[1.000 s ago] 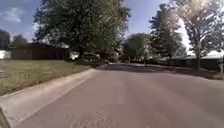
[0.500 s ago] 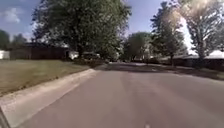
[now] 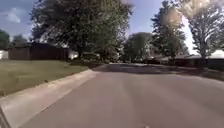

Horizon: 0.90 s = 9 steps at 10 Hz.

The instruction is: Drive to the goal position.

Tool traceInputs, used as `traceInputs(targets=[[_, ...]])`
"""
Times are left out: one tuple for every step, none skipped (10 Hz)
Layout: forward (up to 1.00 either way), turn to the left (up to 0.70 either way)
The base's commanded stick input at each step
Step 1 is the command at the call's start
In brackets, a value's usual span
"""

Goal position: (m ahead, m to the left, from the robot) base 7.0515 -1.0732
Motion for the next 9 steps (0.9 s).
traceInputs(targets=[[1.00, 0.00], [1.00, 0.00], [1.00, 0.00], [1.00, 0.00], [1.00, 0.00], [1.00, 0.00], [1.00, 0.00], [1.00, 0.00], [1.00, 0.00]])
